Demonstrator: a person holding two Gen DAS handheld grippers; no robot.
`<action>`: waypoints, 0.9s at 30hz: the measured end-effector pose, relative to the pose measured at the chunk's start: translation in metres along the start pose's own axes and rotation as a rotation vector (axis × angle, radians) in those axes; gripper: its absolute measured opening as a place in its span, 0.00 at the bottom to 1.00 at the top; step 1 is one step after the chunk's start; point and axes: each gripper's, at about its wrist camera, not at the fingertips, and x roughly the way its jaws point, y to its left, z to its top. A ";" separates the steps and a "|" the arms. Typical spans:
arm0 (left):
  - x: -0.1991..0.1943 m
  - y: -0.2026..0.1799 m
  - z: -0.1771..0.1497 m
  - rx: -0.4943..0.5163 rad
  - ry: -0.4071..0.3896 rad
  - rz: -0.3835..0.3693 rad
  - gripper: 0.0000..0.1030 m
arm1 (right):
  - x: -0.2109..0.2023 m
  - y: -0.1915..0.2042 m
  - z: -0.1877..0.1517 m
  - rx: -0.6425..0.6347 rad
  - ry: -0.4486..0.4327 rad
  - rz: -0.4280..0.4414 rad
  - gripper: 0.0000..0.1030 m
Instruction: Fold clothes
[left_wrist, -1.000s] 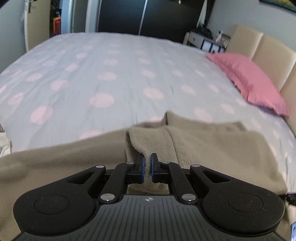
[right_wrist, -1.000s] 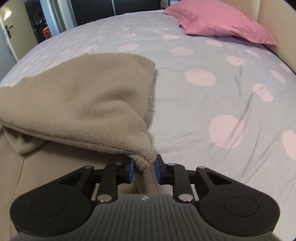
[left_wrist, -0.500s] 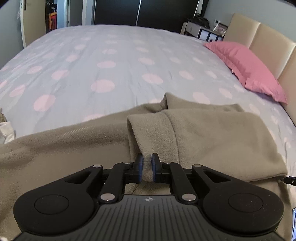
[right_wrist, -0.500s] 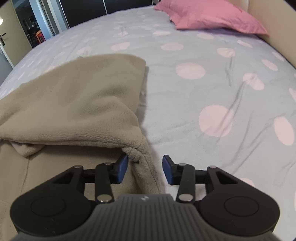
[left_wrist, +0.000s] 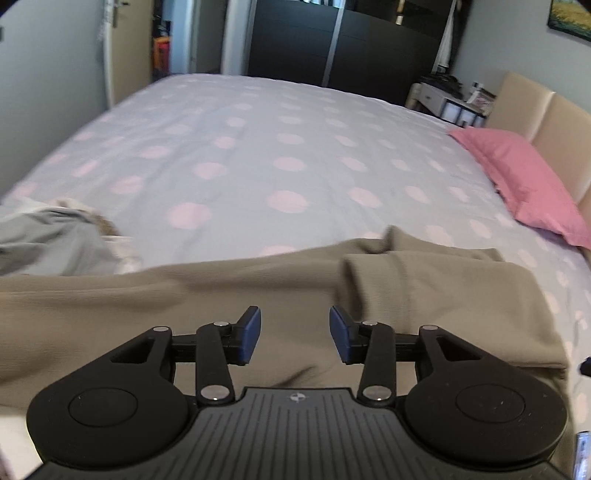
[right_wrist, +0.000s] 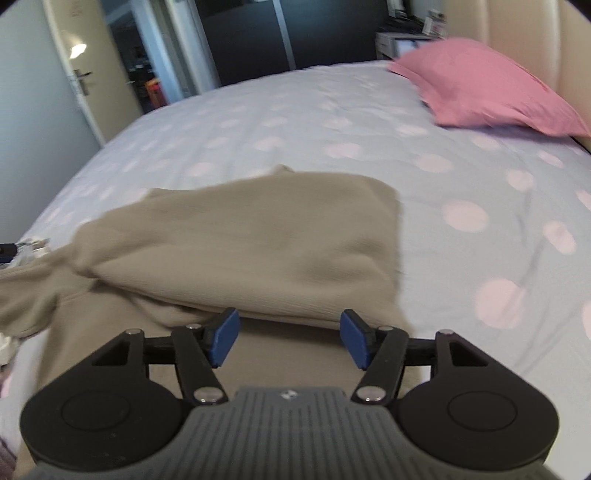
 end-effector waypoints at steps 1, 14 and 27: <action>-0.006 0.008 0.000 -0.001 -0.006 0.014 0.38 | -0.002 0.007 0.002 -0.012 -0.003 0.016 0.63; -0.101 0.165 -0.028 -0.165 -0.094 0.303 0.55 | -0.005 0.094 0.011 -0.125 0.001 0.175 0.70; -0.107 0.235 -0.069 -0.344 -0.170 0.296 0.64 | 0.016 0.173 0.004 -0.274 0.055 0.249 0.71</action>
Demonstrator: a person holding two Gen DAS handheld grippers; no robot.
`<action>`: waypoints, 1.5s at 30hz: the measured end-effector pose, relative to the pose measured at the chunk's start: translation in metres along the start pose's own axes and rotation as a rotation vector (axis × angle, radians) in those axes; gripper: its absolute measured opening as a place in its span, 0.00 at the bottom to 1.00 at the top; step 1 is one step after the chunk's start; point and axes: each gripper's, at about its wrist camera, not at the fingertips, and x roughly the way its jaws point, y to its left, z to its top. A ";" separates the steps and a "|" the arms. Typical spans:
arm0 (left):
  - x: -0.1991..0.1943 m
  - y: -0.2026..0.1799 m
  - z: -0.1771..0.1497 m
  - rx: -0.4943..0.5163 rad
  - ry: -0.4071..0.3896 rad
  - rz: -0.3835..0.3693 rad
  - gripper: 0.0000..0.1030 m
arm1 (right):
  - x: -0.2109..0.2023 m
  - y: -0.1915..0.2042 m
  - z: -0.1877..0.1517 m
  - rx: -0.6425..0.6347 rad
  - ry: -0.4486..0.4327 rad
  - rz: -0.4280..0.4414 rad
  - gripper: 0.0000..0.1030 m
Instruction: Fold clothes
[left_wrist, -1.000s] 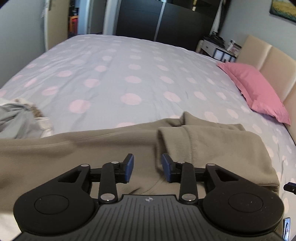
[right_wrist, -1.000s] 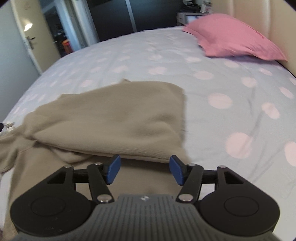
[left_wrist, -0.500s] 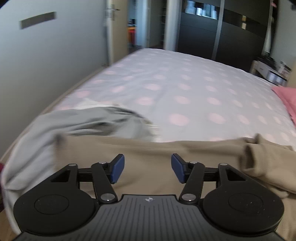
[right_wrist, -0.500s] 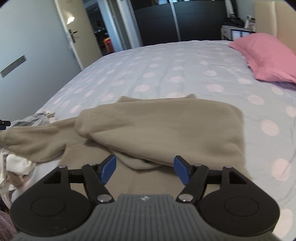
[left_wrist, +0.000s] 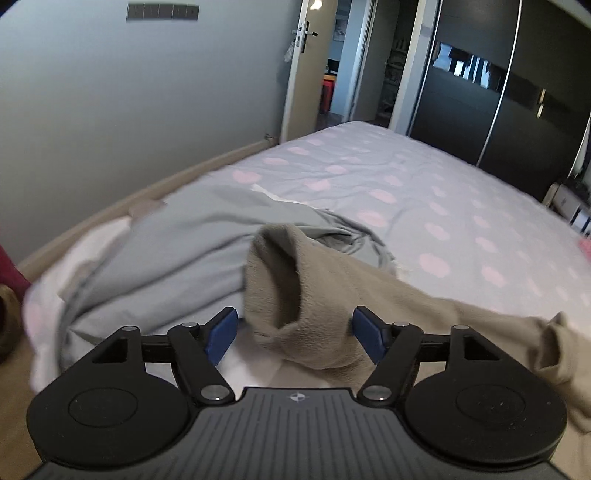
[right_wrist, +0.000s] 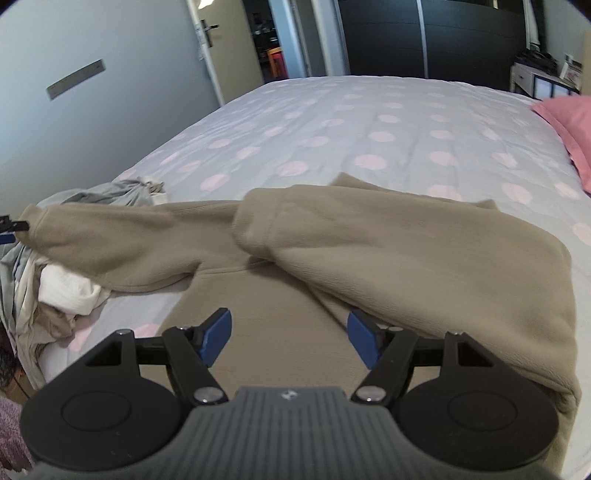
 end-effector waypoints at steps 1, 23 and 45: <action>0.004 0.002 -0.001 -0.022 0.011 -0.009 0.58 | 0.001 0.003 0.000 -0.007 0.002 -0.001 0.71; -0.105 -0.185 0.052 0.104 -0.309 -0.472 0.17 | -0.005 -0.009 0.001 0.071 -0.014 0.024 0.72; -0.115 -0.541 -0.031 0.723 -0.066 -0.785 0.16 | -0.040 -0.135 0.001 0.171 0.002 -0.267 0.72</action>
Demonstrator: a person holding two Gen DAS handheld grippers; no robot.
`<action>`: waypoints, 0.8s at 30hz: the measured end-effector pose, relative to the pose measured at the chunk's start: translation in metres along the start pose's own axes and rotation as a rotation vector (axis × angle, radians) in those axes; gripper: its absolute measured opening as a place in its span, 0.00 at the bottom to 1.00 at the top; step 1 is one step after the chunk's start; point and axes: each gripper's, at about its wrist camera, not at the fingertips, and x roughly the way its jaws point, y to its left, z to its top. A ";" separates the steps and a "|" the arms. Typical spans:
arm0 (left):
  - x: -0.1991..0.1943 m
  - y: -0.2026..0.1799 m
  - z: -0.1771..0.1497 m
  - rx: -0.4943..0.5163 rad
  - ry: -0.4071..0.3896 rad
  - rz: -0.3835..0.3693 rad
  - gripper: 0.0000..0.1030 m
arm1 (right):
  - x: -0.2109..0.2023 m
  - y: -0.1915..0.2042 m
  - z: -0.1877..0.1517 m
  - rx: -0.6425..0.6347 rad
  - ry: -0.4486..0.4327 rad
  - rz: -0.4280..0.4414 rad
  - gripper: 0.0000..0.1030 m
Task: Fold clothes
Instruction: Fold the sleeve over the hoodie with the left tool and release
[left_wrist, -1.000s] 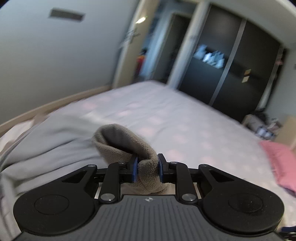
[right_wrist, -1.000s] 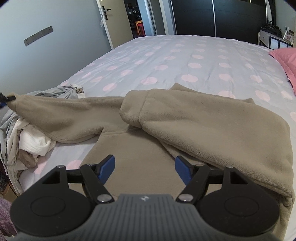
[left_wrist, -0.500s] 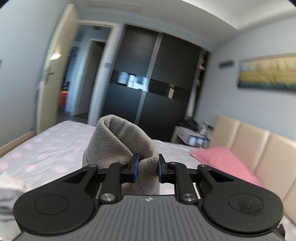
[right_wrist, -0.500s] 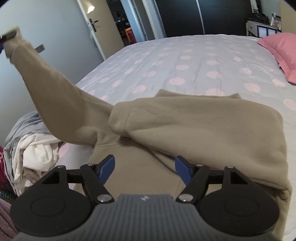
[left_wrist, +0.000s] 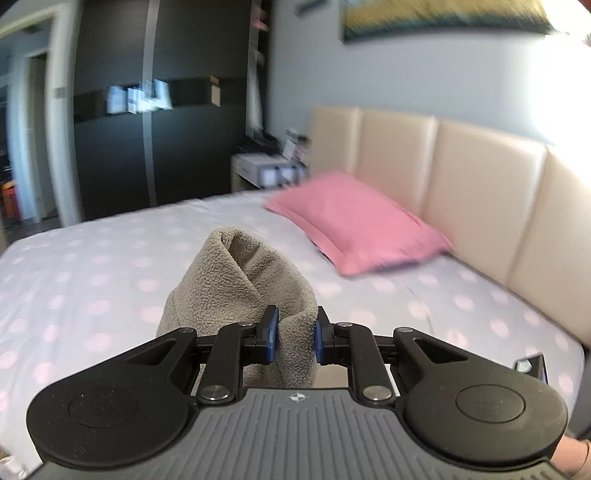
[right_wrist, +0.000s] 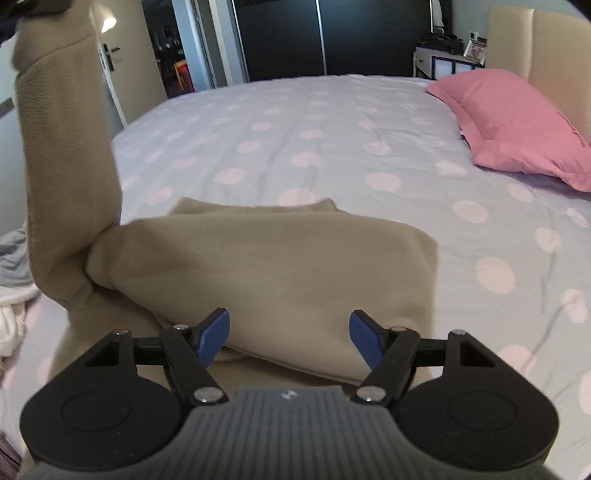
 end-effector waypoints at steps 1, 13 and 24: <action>0.011 -0.011 -0.004 0.017 0.020 -0.016 0.16 | 0.002 -0.004 -0.002 -0.002 0.013 -0.010 0.72; 0.152 -0.073 -0.072 0.094 0.308 -0.126 0.16 | 0.023 -0.046 -0.029 -0.037 0.126 -0.121 0.77; 0.126 -0.053 -0.085 0.036 0.316 -0.253 0.46 | 0.024 -0.072 -0.046 0.054 0.127 -0.088 0.77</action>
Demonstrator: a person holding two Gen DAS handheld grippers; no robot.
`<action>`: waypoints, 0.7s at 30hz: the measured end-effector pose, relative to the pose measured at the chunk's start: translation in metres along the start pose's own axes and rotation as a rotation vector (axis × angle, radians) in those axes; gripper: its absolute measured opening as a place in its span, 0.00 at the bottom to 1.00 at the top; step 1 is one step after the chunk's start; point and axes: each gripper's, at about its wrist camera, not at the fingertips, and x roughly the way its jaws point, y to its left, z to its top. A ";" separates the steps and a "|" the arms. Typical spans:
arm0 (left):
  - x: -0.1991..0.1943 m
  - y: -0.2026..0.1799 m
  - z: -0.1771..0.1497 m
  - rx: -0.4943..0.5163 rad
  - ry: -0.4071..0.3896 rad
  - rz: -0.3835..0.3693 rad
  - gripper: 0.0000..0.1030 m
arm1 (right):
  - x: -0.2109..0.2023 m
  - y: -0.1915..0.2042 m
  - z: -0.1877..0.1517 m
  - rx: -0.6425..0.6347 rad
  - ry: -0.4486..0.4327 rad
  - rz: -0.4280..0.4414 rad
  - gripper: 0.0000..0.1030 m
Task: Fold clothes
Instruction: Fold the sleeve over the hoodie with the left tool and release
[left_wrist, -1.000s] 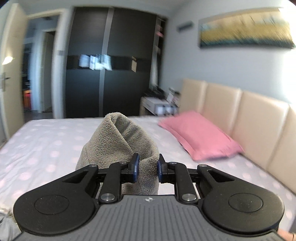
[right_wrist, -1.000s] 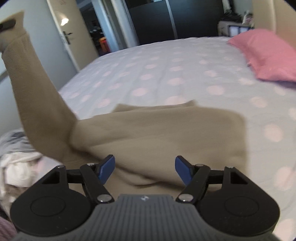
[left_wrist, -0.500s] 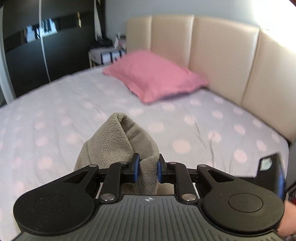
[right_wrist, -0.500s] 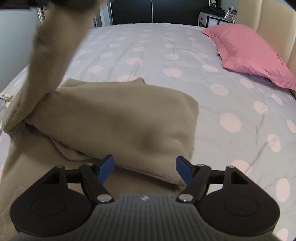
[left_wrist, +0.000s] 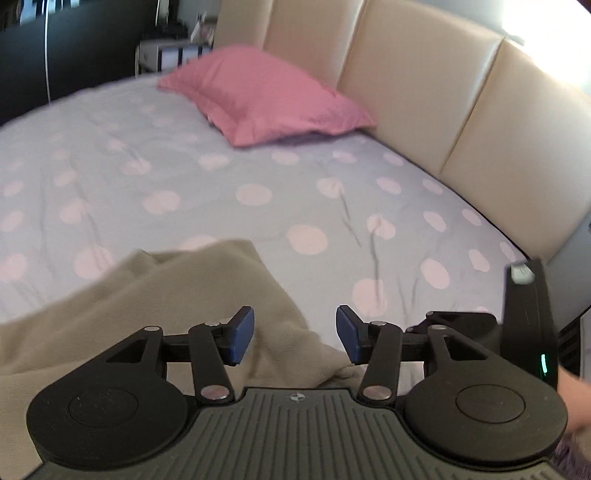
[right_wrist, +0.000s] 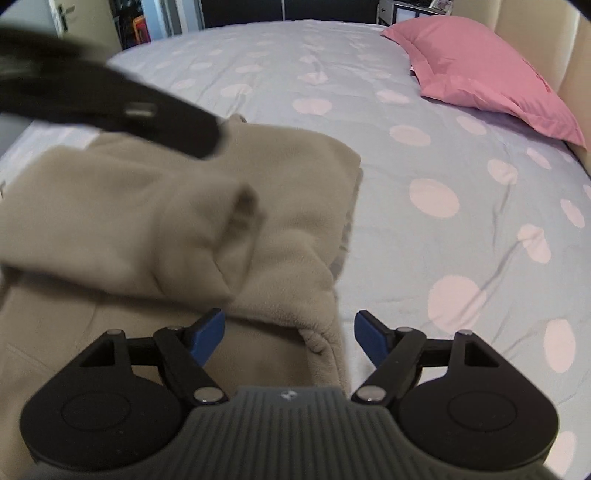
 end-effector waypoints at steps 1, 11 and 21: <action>-0.012 0.005 -0.002 0.012 -0.014 0.022 0.46 | -0.001 -0.002 0.001 0.027 -0.016 0.028 0.77; -0.133 0.142 -0.102 -0.207 -0.085 0.402 0.49 | 0.015 0.004 0.021 0.248 -0.120 0.233 0.77; -0.160 0.215 -0.190 -0.429 -0.006 0.472 0.49 | 0.058 0.003 0.041 0.387 -0.115 0.278 0.62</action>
